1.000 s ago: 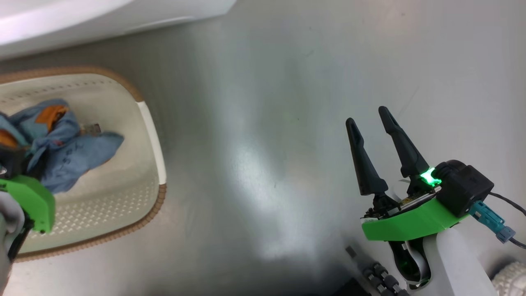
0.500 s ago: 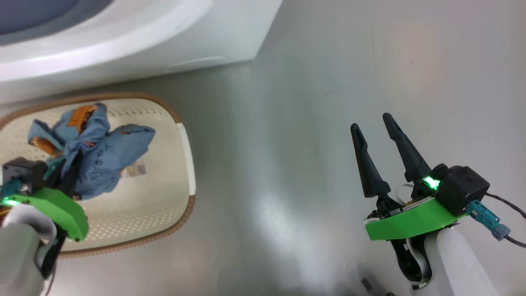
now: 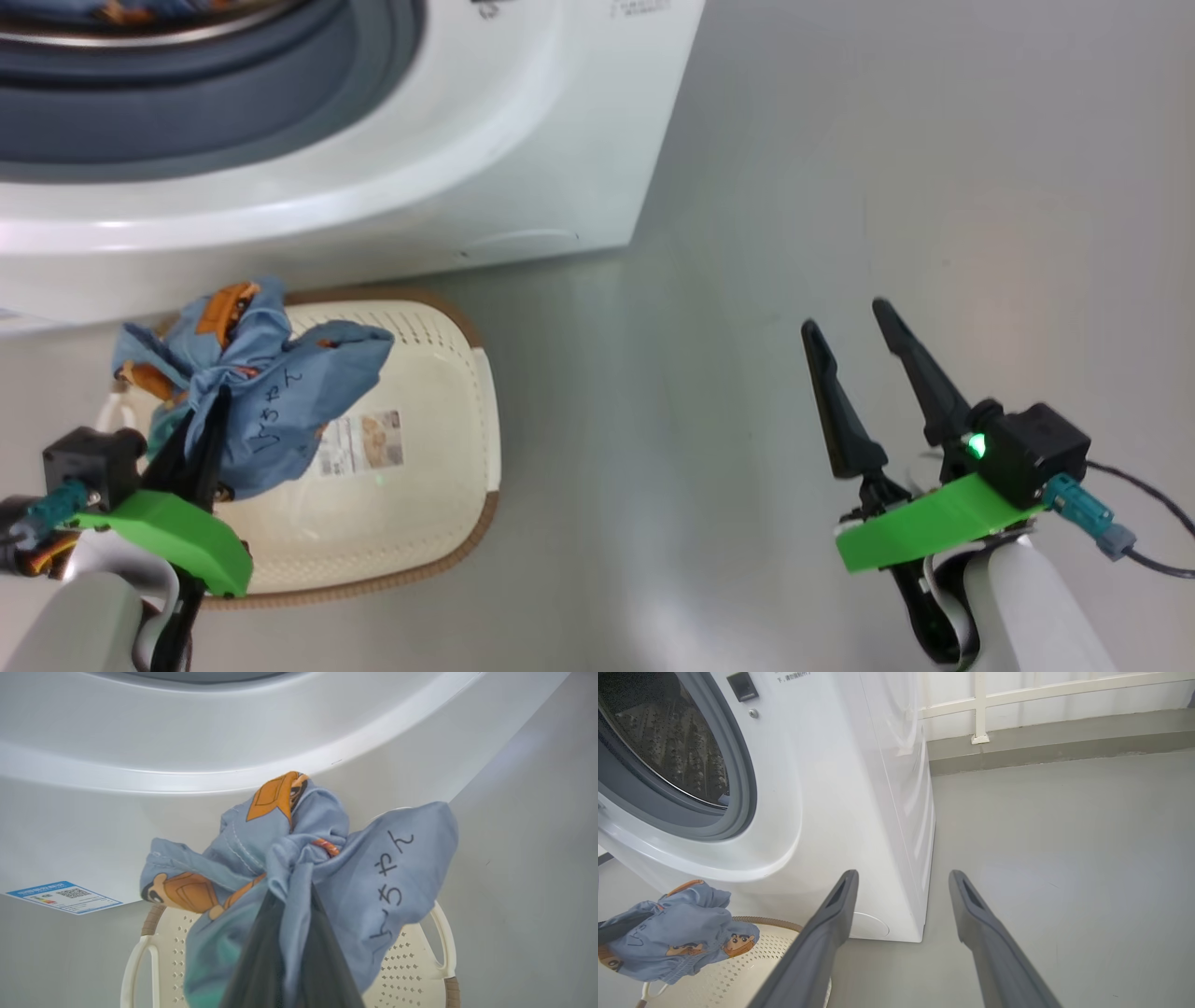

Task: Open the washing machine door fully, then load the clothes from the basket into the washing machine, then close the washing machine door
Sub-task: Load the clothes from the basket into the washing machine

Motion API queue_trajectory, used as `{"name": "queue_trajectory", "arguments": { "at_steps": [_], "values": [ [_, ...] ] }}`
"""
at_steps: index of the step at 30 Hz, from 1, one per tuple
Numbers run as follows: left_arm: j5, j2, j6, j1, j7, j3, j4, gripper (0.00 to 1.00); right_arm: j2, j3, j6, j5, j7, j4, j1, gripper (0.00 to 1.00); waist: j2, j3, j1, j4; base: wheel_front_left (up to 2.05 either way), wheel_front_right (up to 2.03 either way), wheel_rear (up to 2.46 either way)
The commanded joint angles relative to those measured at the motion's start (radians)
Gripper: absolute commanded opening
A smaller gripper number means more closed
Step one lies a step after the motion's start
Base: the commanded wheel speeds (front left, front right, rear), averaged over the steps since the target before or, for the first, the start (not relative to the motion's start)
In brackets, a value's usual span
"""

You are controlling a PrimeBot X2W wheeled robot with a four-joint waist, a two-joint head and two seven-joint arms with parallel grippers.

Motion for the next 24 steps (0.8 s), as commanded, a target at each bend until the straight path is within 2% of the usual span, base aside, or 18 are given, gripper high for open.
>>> {"name": "queue_trajectory", "arguments": {
  "at_steps": [1, 11, 24],
  "values": [
    [0.016, 0.03, 0.003, 0.027, -0.012, 0.06, -0.036, 0.0, 0.005, 0.025, 0.006, -0.009, -0.005, -0.012, 0.036, 1.0, 0.0, -0.082, 0.0, 0.035, 0.0, 0.0, 0.0],
    [0.095, -0.041, 0.008, 0.134, -0.012, 0.214, -0.175, 0.0, 0.005, 0.024, 0.006, -0.023, -0.005, 0.022, 0.071, 1.0, 0.0, -0.193, 0.0, 0.064, 0.0, 0.0, 0.0],
    [0.203, -0.152, 0.011, 0.291, -0.012, 0.401, -0.364, 0.0, 0.005, 0.02, 0.006, -0.02, -0.005, 0.052, 0.13, 1.0, 0.0, -0.344, 0.0, 0.066, 0.0, 0.0, 0.0]
  ]
}}
